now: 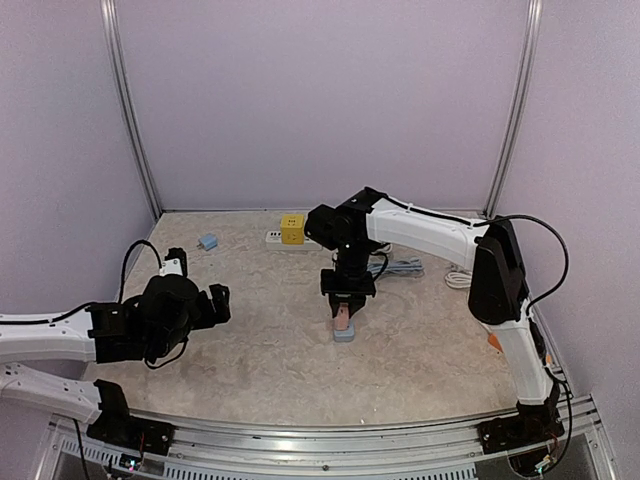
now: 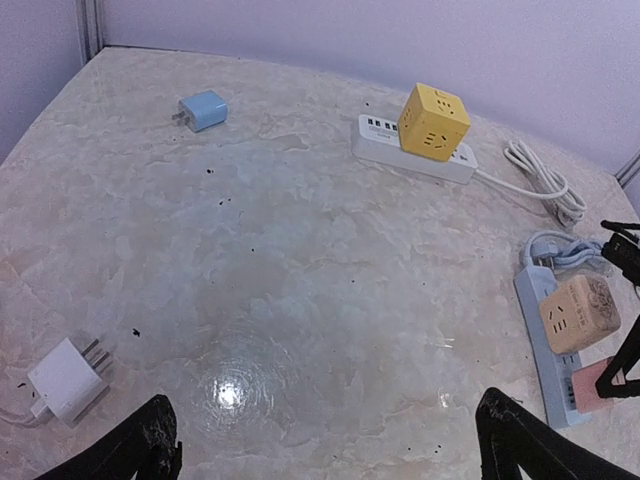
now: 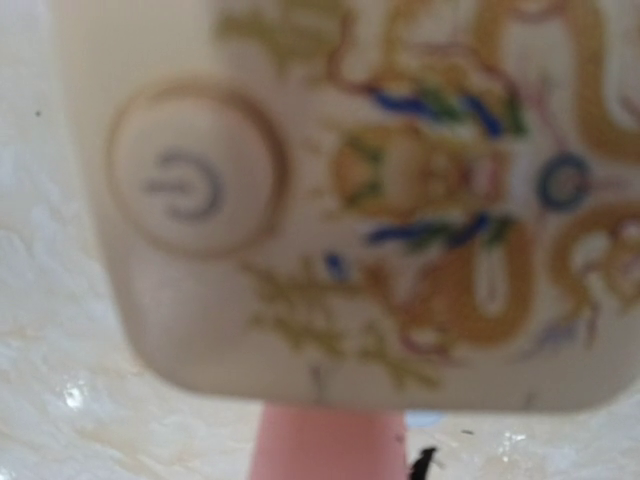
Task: Insert the plug
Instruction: Insert the plug into the socket slot.
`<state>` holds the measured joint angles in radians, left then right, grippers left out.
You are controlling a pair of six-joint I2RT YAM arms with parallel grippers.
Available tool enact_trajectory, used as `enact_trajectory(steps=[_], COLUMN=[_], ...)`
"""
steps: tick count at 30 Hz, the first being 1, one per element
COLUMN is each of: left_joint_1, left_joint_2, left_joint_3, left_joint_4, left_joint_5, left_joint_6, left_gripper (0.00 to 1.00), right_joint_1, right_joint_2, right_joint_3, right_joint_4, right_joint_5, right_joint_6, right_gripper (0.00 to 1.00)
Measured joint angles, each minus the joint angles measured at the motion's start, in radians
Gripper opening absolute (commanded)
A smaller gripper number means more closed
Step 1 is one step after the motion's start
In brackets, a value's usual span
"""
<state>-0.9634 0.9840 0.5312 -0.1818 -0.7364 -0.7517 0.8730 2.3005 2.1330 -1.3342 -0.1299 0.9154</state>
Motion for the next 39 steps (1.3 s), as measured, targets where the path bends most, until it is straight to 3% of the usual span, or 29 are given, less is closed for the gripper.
enact_trajectory(steps=[18,24,33,39], left_joint_1=[0.021,0.026,0.042,0.043], left_joint_2=[0.024,0.046,0.049,0.049], left_joint_3=[0.003,0.006,0.012,0.012], left_joint_4=[-0.053,-0.056,-0.067,-0.075], left_joint_5=[-0.005,-0.004,-0.005,-0.005], left_joint_6=[-0.056,-0.06,-0.071,-0.077], left_gripper=[0.99,0.99,0.99,0.99], right_joint_1=[0.032,0.043,0.043,0.047], right_joint_2=[0.043,0.002,-0.034,-0.034], right_joint_3=[0.029,-0.049,-0.111,-0.109], right_joint_4=[-0.009,0.053,0.109,0.111], right_joint_5=[0.081,0.106,0.124,0.142], right_joint_6=[0.043,0.053,0.056,0.055], right_gripper=[0.0,0.02,0.1,0.31])
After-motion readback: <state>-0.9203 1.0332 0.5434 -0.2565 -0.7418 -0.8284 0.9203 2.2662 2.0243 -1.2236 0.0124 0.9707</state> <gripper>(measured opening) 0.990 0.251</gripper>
